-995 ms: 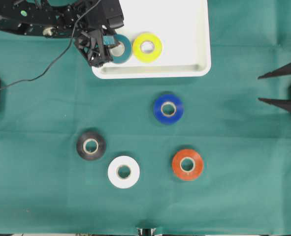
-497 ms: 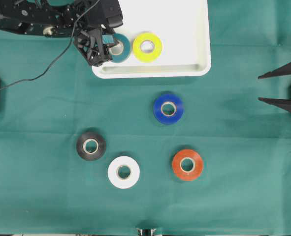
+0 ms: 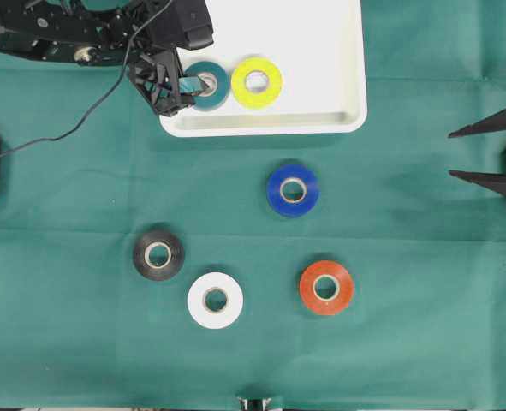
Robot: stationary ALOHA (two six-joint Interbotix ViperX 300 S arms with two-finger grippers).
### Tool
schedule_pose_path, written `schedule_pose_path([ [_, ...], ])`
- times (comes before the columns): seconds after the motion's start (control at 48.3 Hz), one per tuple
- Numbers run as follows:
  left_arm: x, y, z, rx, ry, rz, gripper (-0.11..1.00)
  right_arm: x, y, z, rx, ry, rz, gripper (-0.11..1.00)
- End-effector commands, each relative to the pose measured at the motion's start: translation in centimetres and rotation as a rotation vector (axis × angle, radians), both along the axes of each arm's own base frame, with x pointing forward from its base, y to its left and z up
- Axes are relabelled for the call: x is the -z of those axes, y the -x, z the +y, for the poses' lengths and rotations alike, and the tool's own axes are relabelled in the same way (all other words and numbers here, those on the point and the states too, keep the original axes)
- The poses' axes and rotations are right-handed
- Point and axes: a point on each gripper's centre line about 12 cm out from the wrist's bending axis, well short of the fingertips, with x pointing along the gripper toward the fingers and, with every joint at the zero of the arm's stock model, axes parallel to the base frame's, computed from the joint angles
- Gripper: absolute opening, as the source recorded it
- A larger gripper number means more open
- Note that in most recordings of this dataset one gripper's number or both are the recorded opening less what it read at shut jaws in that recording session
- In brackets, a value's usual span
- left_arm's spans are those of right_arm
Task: Put the tape into the white case with the left arm.
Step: 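Release the teal roll and withdraw the left gripper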
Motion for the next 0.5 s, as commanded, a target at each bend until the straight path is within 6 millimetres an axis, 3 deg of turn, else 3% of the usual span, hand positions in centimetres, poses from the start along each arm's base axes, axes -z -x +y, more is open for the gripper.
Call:
schedule_pose_path([
  [0.0,-1.2,-0.2,0.2,0.000,-0.015,-0.035,0.99,-0.5,-0.2,0.0,-0.001,-0.001,-0.015,0.99],
  [0.269,-1.4,-0.2,0.1,0.001,-0.017,-0.041,0.98,-0.4,-0.2,0.0,0.000,-0.001,-0.014,0.99],
  [0.477,-3.3,-0.3,-0.8,0.023,-0.033,-0.086,0.98,-0.4,-0.2,0.0,0.000,0.000,-0.012,0.99],
])
